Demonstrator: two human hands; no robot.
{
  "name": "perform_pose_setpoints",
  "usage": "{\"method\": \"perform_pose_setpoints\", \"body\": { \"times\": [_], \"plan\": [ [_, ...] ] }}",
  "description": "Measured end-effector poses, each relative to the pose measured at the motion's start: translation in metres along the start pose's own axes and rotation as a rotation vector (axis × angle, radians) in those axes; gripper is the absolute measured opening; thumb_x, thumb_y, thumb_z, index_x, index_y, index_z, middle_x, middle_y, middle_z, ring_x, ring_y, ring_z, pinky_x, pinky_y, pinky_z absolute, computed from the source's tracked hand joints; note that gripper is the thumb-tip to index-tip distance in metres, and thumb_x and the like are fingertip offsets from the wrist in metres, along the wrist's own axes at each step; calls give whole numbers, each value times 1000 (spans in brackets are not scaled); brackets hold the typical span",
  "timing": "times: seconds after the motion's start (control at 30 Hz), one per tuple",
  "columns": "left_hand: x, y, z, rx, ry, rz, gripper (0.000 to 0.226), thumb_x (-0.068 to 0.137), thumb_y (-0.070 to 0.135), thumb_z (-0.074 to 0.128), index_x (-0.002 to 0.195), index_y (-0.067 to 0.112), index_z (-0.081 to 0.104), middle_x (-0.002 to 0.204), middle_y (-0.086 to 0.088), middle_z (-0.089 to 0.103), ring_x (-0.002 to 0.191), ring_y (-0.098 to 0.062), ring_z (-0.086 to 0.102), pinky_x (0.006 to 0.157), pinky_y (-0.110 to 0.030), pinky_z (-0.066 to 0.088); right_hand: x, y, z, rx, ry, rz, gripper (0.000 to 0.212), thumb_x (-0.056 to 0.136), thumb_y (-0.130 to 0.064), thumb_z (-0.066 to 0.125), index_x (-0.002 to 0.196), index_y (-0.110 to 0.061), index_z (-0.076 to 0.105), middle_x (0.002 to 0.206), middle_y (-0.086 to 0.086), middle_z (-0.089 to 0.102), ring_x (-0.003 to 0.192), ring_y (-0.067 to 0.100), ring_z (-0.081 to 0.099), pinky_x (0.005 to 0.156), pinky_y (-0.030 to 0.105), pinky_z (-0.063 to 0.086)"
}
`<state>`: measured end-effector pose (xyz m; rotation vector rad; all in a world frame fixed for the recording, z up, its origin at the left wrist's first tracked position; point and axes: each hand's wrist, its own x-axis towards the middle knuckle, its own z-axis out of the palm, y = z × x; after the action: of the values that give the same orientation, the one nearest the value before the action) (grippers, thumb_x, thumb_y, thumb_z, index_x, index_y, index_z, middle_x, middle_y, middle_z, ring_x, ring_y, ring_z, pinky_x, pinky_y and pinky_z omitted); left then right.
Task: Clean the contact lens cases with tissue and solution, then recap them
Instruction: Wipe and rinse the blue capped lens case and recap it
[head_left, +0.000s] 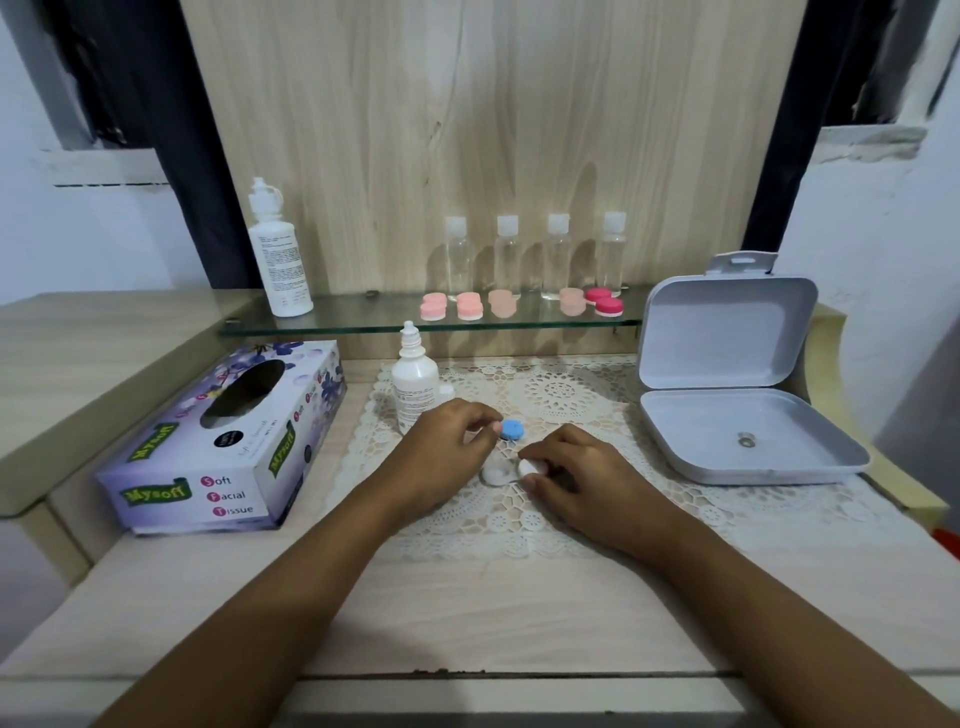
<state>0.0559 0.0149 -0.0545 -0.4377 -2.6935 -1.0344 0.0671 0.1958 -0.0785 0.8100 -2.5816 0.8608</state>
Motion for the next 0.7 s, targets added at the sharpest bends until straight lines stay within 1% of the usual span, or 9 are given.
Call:
{"method": "perform_pose_setpoints", "body": {
  "times": [0.1, 0.13, 0.23, 0.3, 0.4, 0.47, 0.57, 0.63, 0.7],
  "plan": [
    [-16, -3, -2, 16, -10, 29, 28, 93, 36, 50, 110, 20, 66, 105, 10, 60, 94, 1, 52, 77, -3, 36, 0, 0, 0, 1, 3, 4, 24, 88, -25, 60, 111, -17, 64, 92, -5, 50, 82, 7, 52, 72, 2, 33],
    [-20, -4, -1, 18, -26, 31, 29, 91, 39, 52, 108, 21, 66, 103, 11, 59, 92, 2, 52, 74, -2, 35, 0, 0, 0, 0, 6, 4, 25, 88, -24, 60, 111, -17, 64, 92, -5, 50, 82, 6, 52, 72, 2, 33],
    [-24, -7, 1, 29, -68, 39, 29, 82, 46, 63, 102, 25, 65, 100, 14, 58, 91, 4, 52, 71, -5, 36, 0, -1, 0, -1, 9, 12, 26, 87, -25, 61, 111, -15, 65, 93, -4, 50, 82, 7, 53, 71, 1, 33],
    [-24, -10, 4, 47, -74, 63, 25, 79, 43, 68, 97, 26, 65, 97, 13, 57, 89, 4, 51, 71, -7, 36, -1, -2, 0, 1, 13, 18, 26, 87, -25, 61, 111, -15, 65, 92, -5, 49, 82, 7, 53, 71, 0, 33],
    [-24, -12, 6, 49, -66, 93, 18, 82, 36, 68, 95, 24, 65, 96, 11, 56, 90, 4, 51, 72, -6, 36, -2, -4, 0, 9, 18, 20, 32, 84, -33, 57, 109, -16, 66, 90, -6, 49, 80, 5, 51, 71, 0, 32],
    [-25, -13, 7, 33, -58, 105, 17, 83, 33, 67, 96, 22, 65, 96, 10, 57, 91, 3, 52, 75, -7, 37, -1, -5, -1, 15, 15, 32, 31, 85, -32, 60, 111, -16, 65, 91, -5, 49, 81, 4, 51, 71, 0, 32],
    [-26, -13, 8, 9, -45, 101, 19, 83, 33, 68, 97, 21, 65, 97, 11, 58, 92, 0, 53, 79, -14, 42, -1, -5, -2, 21, 1, 56, 35, 83, -30, 66, 114, -15, 63, 93, -5, 48, 82, 6, 49, 71, 1, 33],
    [-26, -13, 8, -7, -35, 94, 19, 81, 32, 69, 96, 22, 66, 97, 11, 58, 92, 1, 54, 78, -13, 42, -1, -5, -2, 21, -3, 76, 35, 81, -32, 68, 112, -15, 63, 92, -6, 48, 83, 6, 49, 70, 3, 33],
    [-26, -12, 8, -37, -34, 78, 17, 80, 30, 71, 94, 22, 66, 96, 12, 59, 91, 2, 54, 76, -8, 40, 0, -4, -3, 25, -7, 92, 31, 80, -33, 69, 106, -16, 65, 91, -7, 49, 84, 7, 50, 70, 5, 35]
  ]
}}
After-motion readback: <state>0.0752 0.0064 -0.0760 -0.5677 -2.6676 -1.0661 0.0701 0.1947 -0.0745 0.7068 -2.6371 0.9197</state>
